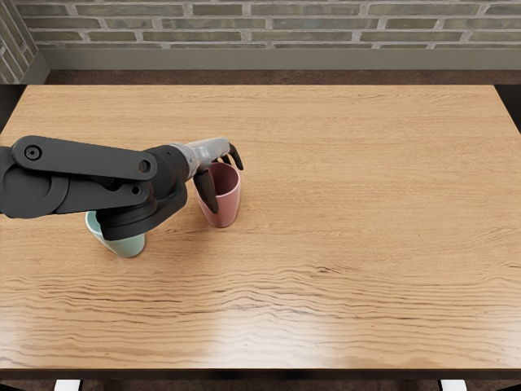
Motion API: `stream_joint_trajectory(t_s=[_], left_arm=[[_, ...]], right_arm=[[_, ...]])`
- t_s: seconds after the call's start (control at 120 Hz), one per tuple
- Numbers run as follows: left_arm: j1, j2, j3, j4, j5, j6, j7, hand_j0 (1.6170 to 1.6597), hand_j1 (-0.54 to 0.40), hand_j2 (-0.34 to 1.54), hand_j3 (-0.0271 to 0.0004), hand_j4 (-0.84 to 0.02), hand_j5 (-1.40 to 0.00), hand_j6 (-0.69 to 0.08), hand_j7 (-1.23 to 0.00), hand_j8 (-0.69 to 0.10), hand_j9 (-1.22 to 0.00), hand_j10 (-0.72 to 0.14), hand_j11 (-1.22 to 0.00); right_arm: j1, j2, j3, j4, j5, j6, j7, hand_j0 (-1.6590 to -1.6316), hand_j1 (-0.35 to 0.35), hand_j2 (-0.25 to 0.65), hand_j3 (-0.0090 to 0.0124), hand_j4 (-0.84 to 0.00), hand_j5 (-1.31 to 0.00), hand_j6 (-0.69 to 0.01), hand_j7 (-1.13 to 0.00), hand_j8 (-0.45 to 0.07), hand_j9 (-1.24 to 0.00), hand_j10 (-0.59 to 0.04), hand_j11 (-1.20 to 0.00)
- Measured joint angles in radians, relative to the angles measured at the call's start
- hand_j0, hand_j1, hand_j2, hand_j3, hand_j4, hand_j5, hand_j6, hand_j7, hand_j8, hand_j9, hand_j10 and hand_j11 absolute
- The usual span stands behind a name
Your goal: Pick up cup and place in cup with left hand
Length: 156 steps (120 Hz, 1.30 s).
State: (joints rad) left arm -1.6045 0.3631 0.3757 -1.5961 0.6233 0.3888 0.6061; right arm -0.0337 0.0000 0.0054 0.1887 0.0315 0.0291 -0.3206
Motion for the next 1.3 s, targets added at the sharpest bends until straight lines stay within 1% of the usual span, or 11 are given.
stream_joint_trajectory(t_s=[0.192, 0.417, 0.533, 0.567, 0.808, 0.933, 1.033, 1.183, 1.3], left_arm=[[-0.002, 0.006, 0.0, 0.0, -0.003, -0.001, 0.0, 1.6567, -0.125, 0.1, 0.0, -0.422, -0.57, -0.333, -0.57, -0.306, -0.56, -0.424, -0.56], [-0.014, 0.012, -0.001, -0.001, -0.007, -0.004, 0.0, 1.6563, -0.121, 0.09, 0.0, -0.429, -0.58, -0.329, -0.58, -0.301, -0.58, -0.428, -0.58], [-0.041, 0.029, -0.001, -0.012, -0.01, -0.01, 0.002, 1.6561, -0.107, 0.08, 0.0, -0.427, -0.59, -0.338, -0.58, -0.317, -0.58, -0.429, -0.58], [-0.049, 0.037, -0.001, -0.017, -0.009, -0.013, 0.002, 1.6563, -0.11, 0.08, 0.0, -0.433, -0.58, -0.334, -0.58, -0.305, -0.58, -0.432, -0.58], [-0.093, 0.082, 0.004, -0.056, -0.013, -0.029, 0.003, 1.6563, -0.113, 0.08, 0.0, -0.436, -0.58, -0.336, -0.58, -0.306, -0.58, -0.437, -0.58], [-0.119, 0.104, 0.005, -0.073, -0.021, -0.052, 0.003, 1.6562, -0.101, 0.07, 0.0, -0.435, -0.58, -0.342, -0.58, -0.311, -0.58, -0.437, -0.58], [-0.141, 0.134, 0.005, -0.09, -0.029, -0.073, 0.003, 1.6562, -0.105, 0.08, 0.0, -0.434, -0.58, -0.343, -0.58, -0.314, -0.58, -0.436, -0.58], [-0.173, 0.151, 0.005, -0.109, -0.044, -0.103, 0.002, 1.6564, -0.118, 0.09, 0.0, -0.436, -0.58, -0.333, -0.58, -0.302, -0.58, -0.436, -0.58], [-0.197, 0.178, 0.005, -0.131, -0.055, -0.118, 0.002, 1.6561, -0.107, 0.08, 0.0, -0.433, -0.59, -0.341, -0.58, -0.31, -0.58, -0.435, -0.58]], right_arm=[[0.0, 0.0, 0.0, 0.0, 0.0, 0.0, 0.0, -1.6581, -0.349, 0.0, 0.0, 0.0, 0.0, 0.0, 0.0, 0.0, 0.0, 0.0, 0.0], [0.0, 0.0, 0.0, 0.0, 0.0, 0.0, 0.0, -1.6581, -0.349, 0.0, 0.0, 0.0, 0.0, 0.0, 0.0, 0.0, 0.0, 0.0, 0.0], [0.0, 0.0, 0.0, 0.0, 0.0, 0.0, 0.0, -1.6581, -0.349, 0.0, 0.0, 0.0, 0.0, 0.0, 0.0, 0.0, 0.0, 0.0, 0.0], [0.0, 0.0, 0.0, 0.0, 0.0, 0.0, 0.0, -1.6581, -0.349, 0.0, 0.0, 0.0, 0.0, 0.0, 0.0, 0.0, 0.0, 0.0, 0.0], [0.0, 0.0, 0.0, 0.0, 0.0, 0.0, 0.0, -1.6581, -0.349, 0.0, 0.0, 0.0, 0.0, 0.0, 0.0, 0.0, 0.0, 0.0, 0.0], [0.0, 0.0, 0.0, 0.0, 0.0, 0.0, 0.0, -1.6581, -0.349, 0.0, 0.0, 0.0, 0.0, 0.0, 0.0, 0.0, 0.0, 0.0, 0.0], [0.0, 0.0, 0.0, 0.0, 0.0, 0.0, 0.0, -1.6581, -0.349, 0.0, 0.0, 0.0, 0.0, 0.0, 0.0, 0.0, 0.0, 0.0, 0.0], [0.0, 0.0, 0.0, 0.0, 0.0, 0.0, 0.0, -1.6581, -0.349, 0.0, 0.0, 0.0, 0.0, 0.0, 0.0, 0.0, 0.0, 0.0, 0.0], [0.0, 0.0, 0.0, 0.0, 0.0, 0.0, 0.0, -1.6581, -0.349, 0.0, 0.0, 0.0, 0.0, 0.0, 0.0, 0.0, 0.0, 0.0, 0.0]])
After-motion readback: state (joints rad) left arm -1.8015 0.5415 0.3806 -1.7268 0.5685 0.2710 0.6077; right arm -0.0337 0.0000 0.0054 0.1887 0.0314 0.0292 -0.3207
